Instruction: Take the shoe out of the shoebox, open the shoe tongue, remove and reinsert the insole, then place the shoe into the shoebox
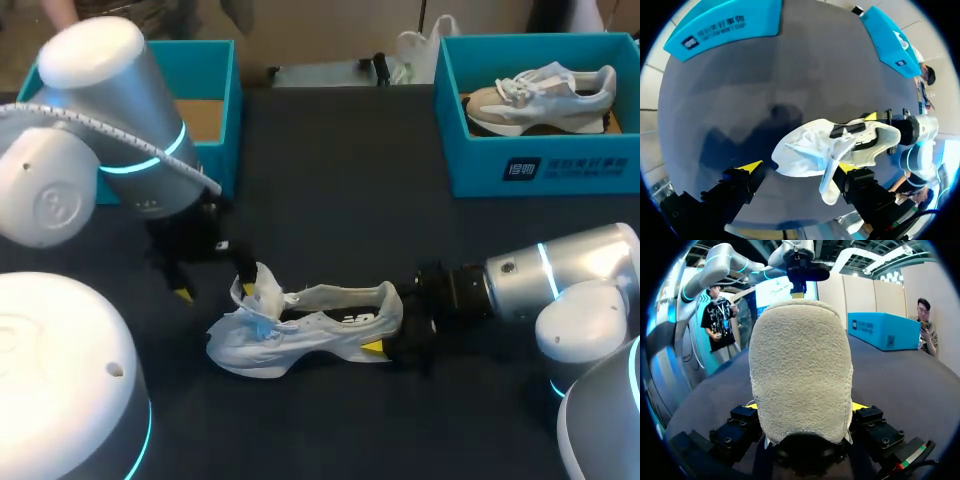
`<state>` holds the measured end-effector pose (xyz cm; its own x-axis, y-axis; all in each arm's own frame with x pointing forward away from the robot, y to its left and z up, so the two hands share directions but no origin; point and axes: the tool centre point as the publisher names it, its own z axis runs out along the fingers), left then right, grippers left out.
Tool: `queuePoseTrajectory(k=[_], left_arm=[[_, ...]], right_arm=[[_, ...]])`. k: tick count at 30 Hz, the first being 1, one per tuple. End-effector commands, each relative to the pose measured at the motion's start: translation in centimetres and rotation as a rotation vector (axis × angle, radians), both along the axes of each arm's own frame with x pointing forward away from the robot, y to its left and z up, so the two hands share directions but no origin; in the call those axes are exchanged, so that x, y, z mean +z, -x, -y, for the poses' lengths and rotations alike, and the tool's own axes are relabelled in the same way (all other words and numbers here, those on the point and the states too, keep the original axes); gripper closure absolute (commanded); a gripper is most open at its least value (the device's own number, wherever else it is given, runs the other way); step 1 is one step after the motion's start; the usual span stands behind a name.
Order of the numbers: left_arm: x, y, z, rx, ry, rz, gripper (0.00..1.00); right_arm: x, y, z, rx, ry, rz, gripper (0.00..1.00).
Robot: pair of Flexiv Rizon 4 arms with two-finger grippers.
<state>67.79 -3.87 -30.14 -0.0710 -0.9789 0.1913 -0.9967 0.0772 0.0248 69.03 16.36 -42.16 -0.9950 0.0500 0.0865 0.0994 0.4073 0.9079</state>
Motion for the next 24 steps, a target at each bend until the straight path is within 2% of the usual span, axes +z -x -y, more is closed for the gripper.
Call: queuePoseTrajectory(k=[1,5,10,13,16,17,18,20,23,24], left_arm=[[2.5,-0.6,0.8,-0.043,0.002,0.005,0.1],[4.7,-1.3,2.1,-0.121,0.019,0.014,0.15],[7.5,-1.2,4.4,-0.274,0.034,0.046,0.19],[9.1,-0.8,5.9,-0.404,0.02,0.091,0.27],[10.1,-0.6,7.0,-0.545,0.018,0.117,0.56],[10.2,-0.6,7.3,-0.585,0.017,0.128,0.68],[10.2,-0.6,7.7,-0.621,0.013,0.131,0.99],[10.1,-0.7,8.3,-0.712,0.017,0.115,1.0],[9.8,-0.6,9.1,-0.913,0.013,-0.021,1.0],[9.7,-0.7,9.2,-0.925,0.013,-0.038,1.0]], right_arm=[[0.1,0.0,-0.2,0.0,0.005,-0.001,1.0],[0.1,0.0,-0.2,0.0,0.005,-0.001,1.0],[0.1,0.0,-0.2,0.0,0.005,-0.001,1.0],[0.1,0.0,-0.2,0.0,0.005,-0.001,1.0],[0.1,0.0,-0.2,0.0,0.005,-0.001,1.0],[0.1,0.0,-0.2,0.0,0.005,-0.001,1.0],[0.1,0.0,-0.2,0.0,0.005,-0.001,1.0],[0.1,0.0,-0.2,0.0,0.005,-0.001,1.0],[0.1,0.0,-0.2,0.0,0.005,-0.001,1.0],[0.1,0.0,-0.2,0.0,0.005,-0.001,1.0]])
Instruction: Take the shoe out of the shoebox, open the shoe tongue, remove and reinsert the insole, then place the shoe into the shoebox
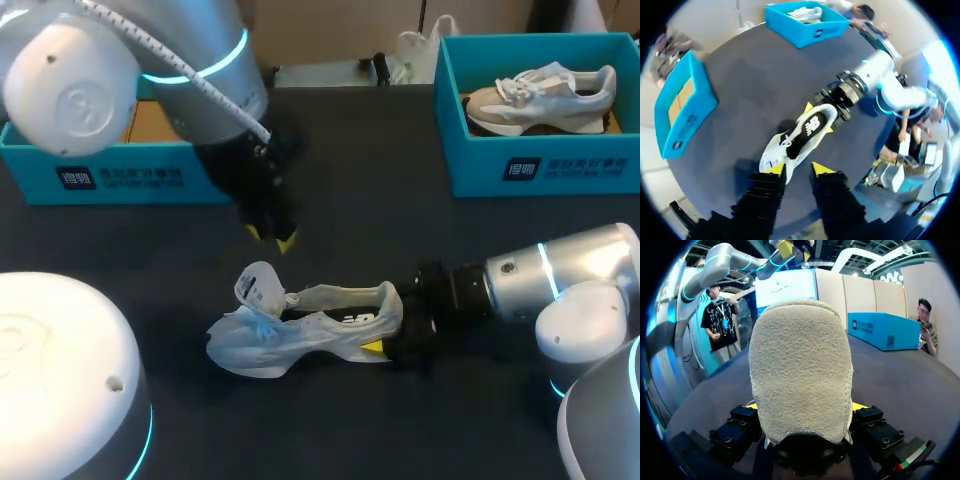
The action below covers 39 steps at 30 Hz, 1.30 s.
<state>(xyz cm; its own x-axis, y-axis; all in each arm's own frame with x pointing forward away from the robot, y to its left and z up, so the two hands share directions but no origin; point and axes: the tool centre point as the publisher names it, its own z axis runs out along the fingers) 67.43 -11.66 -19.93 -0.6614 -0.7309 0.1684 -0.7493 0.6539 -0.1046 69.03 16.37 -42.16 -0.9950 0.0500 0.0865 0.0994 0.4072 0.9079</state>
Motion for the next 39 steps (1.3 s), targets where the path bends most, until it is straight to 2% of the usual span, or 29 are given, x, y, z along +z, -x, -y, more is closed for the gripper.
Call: queuePoseTrajectory(k=[1,10,13,18,19,30,36,37,38,39], left_arm=[[-0.8,-1.8,2.1,-0.166,-0.062,-0.161,1.0],[-0.8,-1.8,2.1,-0.166,-0.062,-0.161,1.0],[-1.4,-0.2,2.8,-0.356,-0.063,-0.043,1.0],[-3.0,0.6,3.8,-0.574,0.032,-0.032,1.0],[-3.6,0.4,3.9,-0.574,0.006,-0.037,1.0],[-3.6,0.4,3.9,-0.574,0.006,-0.037,1.0],[-8.0,0.2,5.7,-0.68,0.073,-0.045,1.0],[-8.3,0.3,5.8,-0.696,0.082,-0.054,1.0],[-8.4,0.2,5.7,-0.674,0.031,-0.035,1.0],[-8.4,0.2,5.7,-0.674,0.031,-0.035,1.0]], right_arm=[[0.1,0.0,-0.2,0.0,0.006,-0.001,1.0],[0.1,0.0,-0.2,0.0,0.006,-0.001,1.0],[0.1,0.0,-0.2,0.0,0.006,-0.001,1.0],[0.1,0.0,-0.2,0.0,0.006,-0.001,1.0],[0.1,0.0,-0.2,0.0,0.006,-0.001,1.0],[0.1,0.0,-0.2,0.0,0.006,-0.001,1.0],[0.1,0.0,-0.2,0.0,0.006,-0.001,1.0],[0.1,0.0,-0.2,0.0,0.006,-0.001,1.0],[0.1,0.0,-0.2,0.0,0.006,-0.001,1.0],[0.1,0.0,-0.2,0.0,0.006,-0.001,1.0]])
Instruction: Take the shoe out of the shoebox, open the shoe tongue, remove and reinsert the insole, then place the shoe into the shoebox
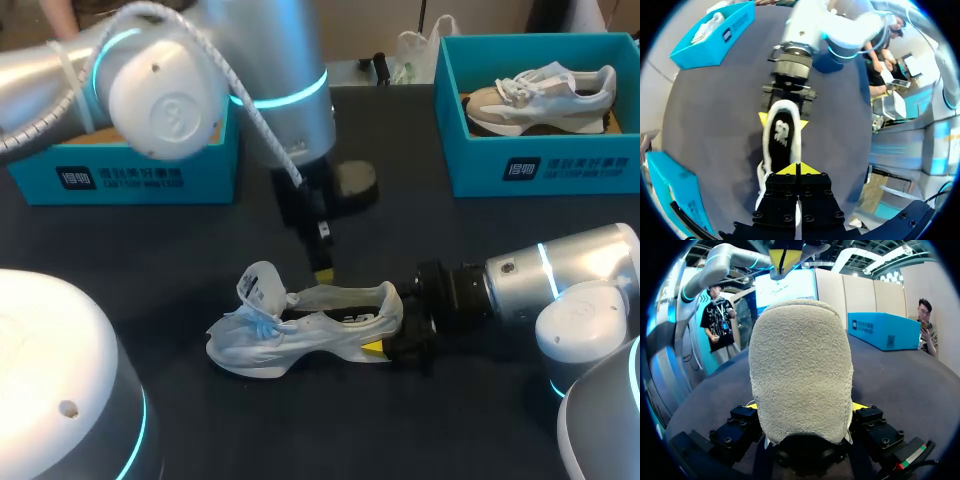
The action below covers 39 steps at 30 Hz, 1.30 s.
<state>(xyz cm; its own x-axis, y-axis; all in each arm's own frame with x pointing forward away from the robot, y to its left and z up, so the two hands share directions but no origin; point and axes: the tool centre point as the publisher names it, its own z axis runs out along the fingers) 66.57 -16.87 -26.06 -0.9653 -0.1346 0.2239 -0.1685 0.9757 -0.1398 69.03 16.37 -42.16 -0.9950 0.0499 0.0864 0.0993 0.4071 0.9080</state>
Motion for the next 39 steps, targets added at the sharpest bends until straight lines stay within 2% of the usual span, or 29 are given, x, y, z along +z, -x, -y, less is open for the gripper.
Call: queuePoseTrajectory(k=[1,9,16,27,32,39], left_arm=[[-2.3,-0.6,0.5,0.014,-0.028,0.008,1.0],[-2.3,-0.6,0.5,0.014,-0.028,0.008,1.0],[-5.2,-2.2,2.3,0.021,0.008,0.019,1.0],[-7.2,-1.4,5.0,-0.076,0.006,0.081,1.0],[-8.6,-1.1,5.1,-0.083,-0.007,0.092,1.0],[-10.6,-1.1,4.2,-0.076,-0.021,0.047,1.0]], right_arm=[[0.1,0.0,-0.2,0.0,0.006,-0.001,1.0],[0.1,0.0,-0.2,0.0,0.006,-0.001,1.0],[0.1,0.0,-0.2,0.0,0.006,-0.001,1.0],[0.1,0.0,-0.2,0.0,0.006,-0.001,1.0],[0.1,0.0,-0.2,0.0,0.006,-0.001,1.0],[0.1,0.0,-0.2,0.0,0.006,-0.001,1.0]])
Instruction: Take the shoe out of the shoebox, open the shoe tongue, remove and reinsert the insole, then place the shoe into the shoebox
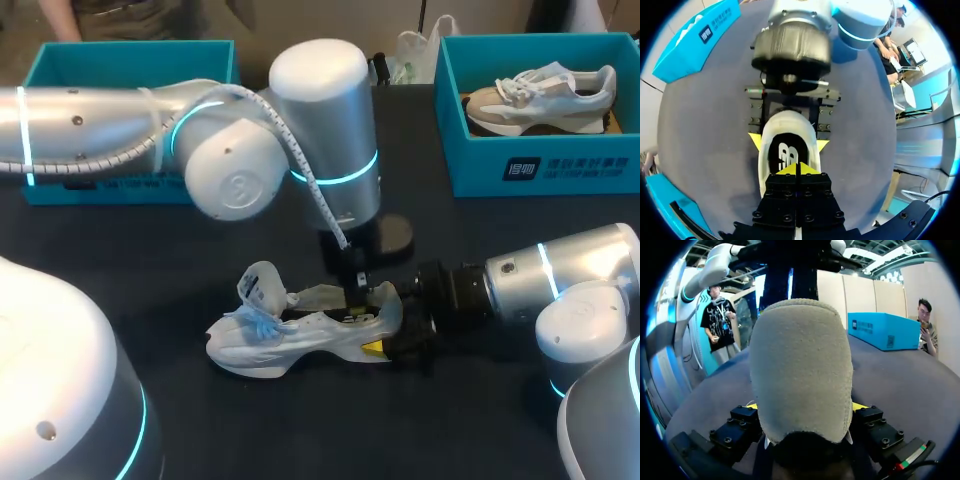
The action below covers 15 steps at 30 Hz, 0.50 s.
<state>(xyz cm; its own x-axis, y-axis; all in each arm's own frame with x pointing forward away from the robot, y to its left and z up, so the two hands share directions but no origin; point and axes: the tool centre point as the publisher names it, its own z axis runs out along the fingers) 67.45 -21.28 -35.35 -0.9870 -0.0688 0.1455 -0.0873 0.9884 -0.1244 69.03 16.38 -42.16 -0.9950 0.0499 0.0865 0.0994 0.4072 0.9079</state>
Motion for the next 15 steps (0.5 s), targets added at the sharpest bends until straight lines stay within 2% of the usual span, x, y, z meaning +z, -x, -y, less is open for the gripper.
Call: queuePoseTrajectory(k=[1,15], left_arm=[[-1.5,-0.1,-0.4,-0.005,0.0,-0.03,1.0],[-2.0,1.4,-3.9,0.033,-0.036,-0.062,1.0]], right_arm=[[0.1,0.0,-0.2,0.0,0.006,-0.001,1.0],[0.1,0.0,-0.2,0.0,0.006,-0.001,1.0]])
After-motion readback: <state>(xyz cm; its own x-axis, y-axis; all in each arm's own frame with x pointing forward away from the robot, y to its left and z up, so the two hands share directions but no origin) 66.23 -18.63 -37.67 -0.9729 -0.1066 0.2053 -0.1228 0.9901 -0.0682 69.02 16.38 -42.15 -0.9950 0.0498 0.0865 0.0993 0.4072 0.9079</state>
